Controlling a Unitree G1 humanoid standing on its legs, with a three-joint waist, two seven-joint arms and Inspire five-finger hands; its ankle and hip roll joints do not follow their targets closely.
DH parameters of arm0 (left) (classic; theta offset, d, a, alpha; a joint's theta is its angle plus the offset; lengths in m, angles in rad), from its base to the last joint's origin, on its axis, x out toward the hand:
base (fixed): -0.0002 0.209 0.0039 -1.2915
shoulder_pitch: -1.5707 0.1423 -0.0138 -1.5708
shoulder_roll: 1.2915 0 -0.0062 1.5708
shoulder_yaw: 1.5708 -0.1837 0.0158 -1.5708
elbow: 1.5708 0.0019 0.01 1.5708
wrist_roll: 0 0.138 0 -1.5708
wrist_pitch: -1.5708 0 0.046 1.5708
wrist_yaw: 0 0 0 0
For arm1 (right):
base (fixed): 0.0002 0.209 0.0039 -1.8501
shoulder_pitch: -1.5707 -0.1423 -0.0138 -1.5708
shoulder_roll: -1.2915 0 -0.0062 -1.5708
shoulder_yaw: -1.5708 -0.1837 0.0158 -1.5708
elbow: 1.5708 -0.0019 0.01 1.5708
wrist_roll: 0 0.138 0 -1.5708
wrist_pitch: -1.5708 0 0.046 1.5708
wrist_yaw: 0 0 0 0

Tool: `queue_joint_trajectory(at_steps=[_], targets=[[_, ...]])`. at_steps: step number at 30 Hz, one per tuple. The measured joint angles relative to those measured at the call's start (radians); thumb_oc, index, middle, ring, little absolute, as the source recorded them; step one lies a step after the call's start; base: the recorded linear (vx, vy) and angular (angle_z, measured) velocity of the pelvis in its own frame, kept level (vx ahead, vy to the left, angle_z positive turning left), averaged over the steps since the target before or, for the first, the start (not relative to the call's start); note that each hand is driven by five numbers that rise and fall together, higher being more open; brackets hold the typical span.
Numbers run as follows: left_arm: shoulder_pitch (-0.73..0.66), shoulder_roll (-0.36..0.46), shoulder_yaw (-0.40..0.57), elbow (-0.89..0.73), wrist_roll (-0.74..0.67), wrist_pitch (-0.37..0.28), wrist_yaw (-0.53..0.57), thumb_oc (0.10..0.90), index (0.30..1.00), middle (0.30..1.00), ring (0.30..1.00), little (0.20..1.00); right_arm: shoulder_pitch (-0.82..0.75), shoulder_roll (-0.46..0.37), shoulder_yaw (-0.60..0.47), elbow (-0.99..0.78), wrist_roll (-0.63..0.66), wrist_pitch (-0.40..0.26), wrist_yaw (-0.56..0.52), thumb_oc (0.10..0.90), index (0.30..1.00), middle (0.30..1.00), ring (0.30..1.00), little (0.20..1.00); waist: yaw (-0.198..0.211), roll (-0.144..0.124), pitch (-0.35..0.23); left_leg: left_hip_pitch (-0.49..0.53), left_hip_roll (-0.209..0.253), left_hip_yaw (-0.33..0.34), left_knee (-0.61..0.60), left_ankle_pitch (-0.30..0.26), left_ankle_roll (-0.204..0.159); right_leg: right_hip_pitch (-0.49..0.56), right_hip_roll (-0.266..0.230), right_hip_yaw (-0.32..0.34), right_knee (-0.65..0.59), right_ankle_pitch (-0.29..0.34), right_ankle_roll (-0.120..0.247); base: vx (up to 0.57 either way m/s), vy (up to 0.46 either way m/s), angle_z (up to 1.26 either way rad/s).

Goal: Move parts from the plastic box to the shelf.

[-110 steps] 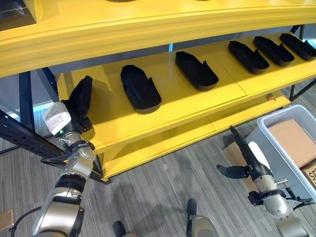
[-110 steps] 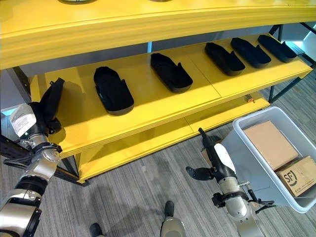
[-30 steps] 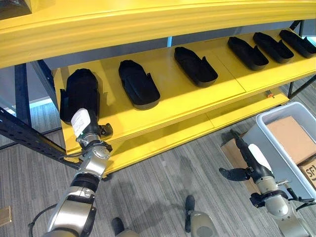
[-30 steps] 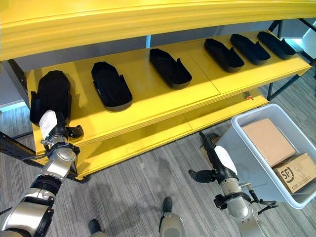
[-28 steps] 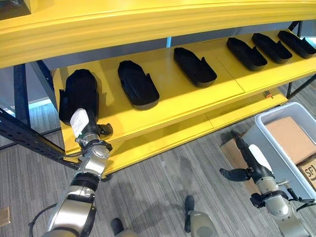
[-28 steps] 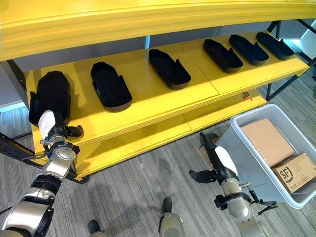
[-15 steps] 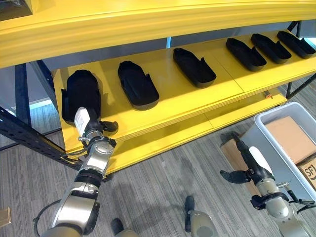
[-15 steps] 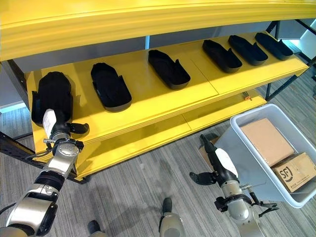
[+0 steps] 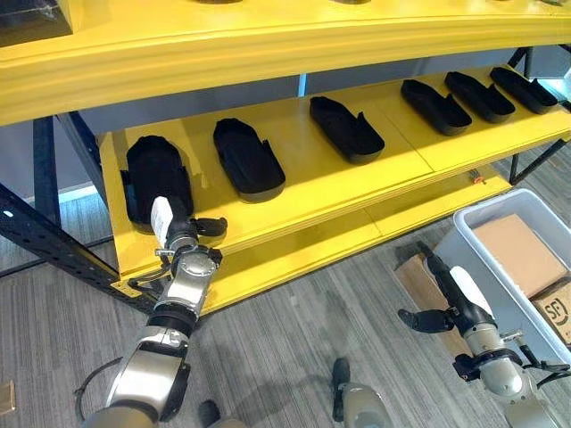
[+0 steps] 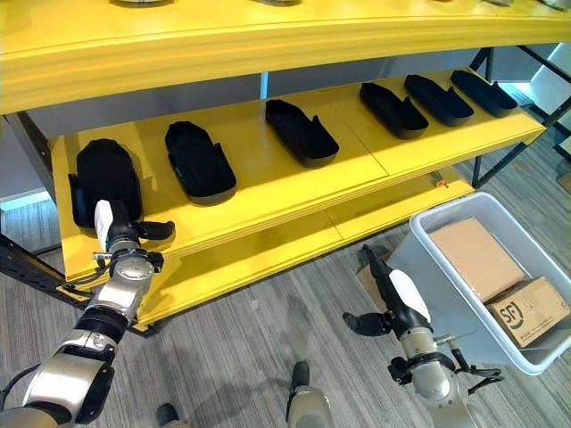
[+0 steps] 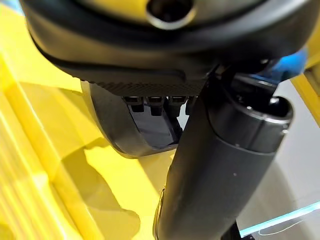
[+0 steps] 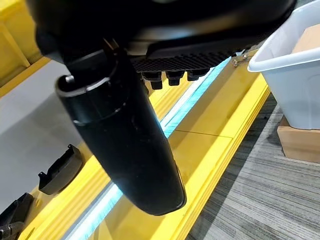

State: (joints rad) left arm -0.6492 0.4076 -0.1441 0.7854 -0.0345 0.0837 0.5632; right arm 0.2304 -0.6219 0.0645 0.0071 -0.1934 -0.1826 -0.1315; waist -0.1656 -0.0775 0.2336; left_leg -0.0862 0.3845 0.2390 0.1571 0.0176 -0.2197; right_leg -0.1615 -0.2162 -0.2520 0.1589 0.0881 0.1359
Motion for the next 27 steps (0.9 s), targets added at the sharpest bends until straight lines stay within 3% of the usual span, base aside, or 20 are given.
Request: queue_joint_trajectory(at_steps=[21,27], targets=[[0.002,0.001,0.002,0.001,-0.040,-0.002,0.002,0.900,1.000,1.000,1.000,1.000,0.008,0.000,0.000,0.000,0.000,0.000,0.000,0.900,1.000,1.000,1.000,1.000,0.002,-0.004,-0.014,-0.004,0.000,-0.002,0.005,0.000,0.000,-0.001,0.000,0.000,0.001,0.000,-0.001,0.00,0.000,0.00],[0.085,0.011,0.071,-0.182,-0.016,0.000,0.026,0.900,1.000,1.000,1.000,1.000,0.017,0.000,-0.002,0.000,0.000,0.002,-0.005,0.900,1.000,1.000,1.000,1.000,0.002,-0.004,-0.014,-0.012,0.001,-0.004,0.006,0.000,0.000,-0.006,0.000,-0.002,0.000,0.001,-0.001,0.00,0.000,0.00]])
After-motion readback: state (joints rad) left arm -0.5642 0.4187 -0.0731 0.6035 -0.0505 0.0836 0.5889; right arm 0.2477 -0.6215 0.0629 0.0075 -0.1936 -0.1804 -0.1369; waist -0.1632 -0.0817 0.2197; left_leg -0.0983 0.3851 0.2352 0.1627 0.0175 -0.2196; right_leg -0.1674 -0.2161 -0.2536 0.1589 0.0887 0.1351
